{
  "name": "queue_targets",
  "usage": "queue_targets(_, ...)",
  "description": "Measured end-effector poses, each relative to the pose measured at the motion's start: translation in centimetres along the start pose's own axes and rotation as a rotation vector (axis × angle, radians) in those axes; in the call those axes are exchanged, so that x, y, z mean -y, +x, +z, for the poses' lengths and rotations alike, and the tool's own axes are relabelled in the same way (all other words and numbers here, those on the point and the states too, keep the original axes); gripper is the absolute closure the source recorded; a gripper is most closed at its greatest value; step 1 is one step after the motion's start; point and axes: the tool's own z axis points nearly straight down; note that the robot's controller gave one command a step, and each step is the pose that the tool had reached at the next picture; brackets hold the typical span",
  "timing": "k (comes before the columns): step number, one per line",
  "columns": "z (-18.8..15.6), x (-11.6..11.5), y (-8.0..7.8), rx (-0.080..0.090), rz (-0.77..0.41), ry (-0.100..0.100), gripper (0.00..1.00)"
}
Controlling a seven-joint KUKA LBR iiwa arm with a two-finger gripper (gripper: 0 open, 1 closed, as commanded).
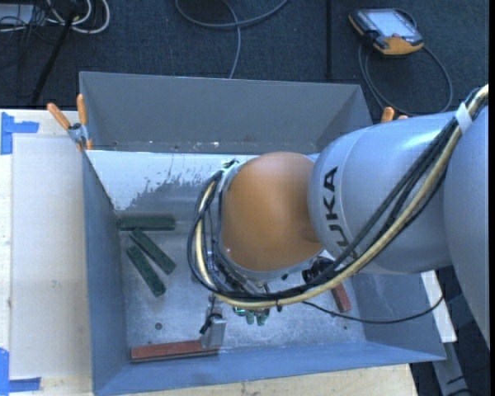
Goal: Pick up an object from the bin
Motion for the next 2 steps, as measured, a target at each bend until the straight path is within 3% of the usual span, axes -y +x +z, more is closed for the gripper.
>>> queue_targets(1, -0.4, 0.1, -0.2, 0.007, 0.003, -0.001, 0.0)
queue_targets(2, 4.5, 0.5, -0.1, 0.014, 0.007, -0.003, 0.0)
